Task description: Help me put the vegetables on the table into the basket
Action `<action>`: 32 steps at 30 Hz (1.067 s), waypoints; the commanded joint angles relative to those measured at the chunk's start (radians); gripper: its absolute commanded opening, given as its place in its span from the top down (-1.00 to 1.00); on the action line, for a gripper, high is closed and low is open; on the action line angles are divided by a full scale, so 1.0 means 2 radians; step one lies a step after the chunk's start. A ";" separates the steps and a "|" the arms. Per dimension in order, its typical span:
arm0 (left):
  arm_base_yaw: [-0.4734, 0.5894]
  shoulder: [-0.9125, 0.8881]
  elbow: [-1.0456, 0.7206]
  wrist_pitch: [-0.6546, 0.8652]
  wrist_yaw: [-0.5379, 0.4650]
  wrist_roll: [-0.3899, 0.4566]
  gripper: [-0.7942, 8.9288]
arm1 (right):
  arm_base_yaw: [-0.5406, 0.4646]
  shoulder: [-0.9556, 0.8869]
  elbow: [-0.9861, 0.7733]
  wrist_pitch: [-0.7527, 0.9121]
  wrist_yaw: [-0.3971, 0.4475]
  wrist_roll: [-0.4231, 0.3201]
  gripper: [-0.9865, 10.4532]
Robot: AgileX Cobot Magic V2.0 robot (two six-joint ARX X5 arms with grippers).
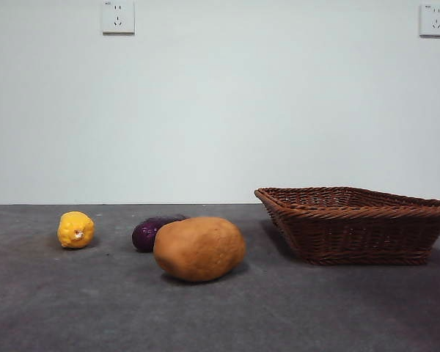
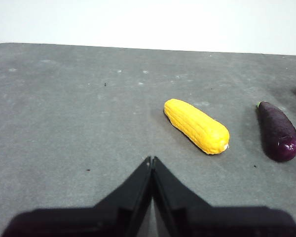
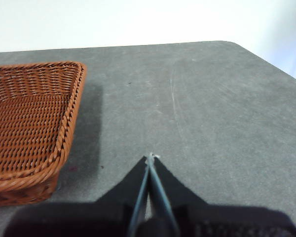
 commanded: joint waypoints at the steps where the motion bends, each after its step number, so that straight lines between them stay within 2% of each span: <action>1: 0.001 0.000 -0.005 0.004 0.000 -0.002 0.84 | 0.000 -0.001 -0.005 0.002 0.000 0.005 0.82; 5: 0.001 0.000 -0.005 0.004 0.000 -0.002 0.84 | 0.000 -0.001 -0.005 0.002 -0.002 0.047 0.83; 9: 0.001 0.000 -0.005 0.003 0.001 -0.002 0.84 | 0.000 0.000 -0.005 0.000 -0.016 0.108 0.83; 11: 0.001 0.000 -0.004 0.004 0.002 -0.026 0.85 | 0.000 0.001 -0.005 0.000 -0.023 0.144 0.84; 13: 0.001 0.000 0.002 0.002 0.002 -0.044 0.85 | 0.000 0.004 -0.004 0.000 -0.040 0.159 0.84; 16: 0.001 0.005 0.019 0.000 0.002 -0.044 0.85 | 0.000 0.014 0.003 -0.001 -0.074 0.186 0.84; 19: 0.001 0.018 0.042 0.001 0.002 -0.044 0.85 | 0.000 0.031 0.019 -0.002 -0.088 0.210 0.84; 23: 0.001 0.050 0.078 0.000 0.006 -0.051 0.85 | 0.000 0.068 0.056 -0.001 -0.090 0.225 0.84; 32: 0.001 0.151 0.175 0.000 0.060 -0.056 0.85 | 0.000 0.193 0.190 -0.027 -0.143 0.207 0.84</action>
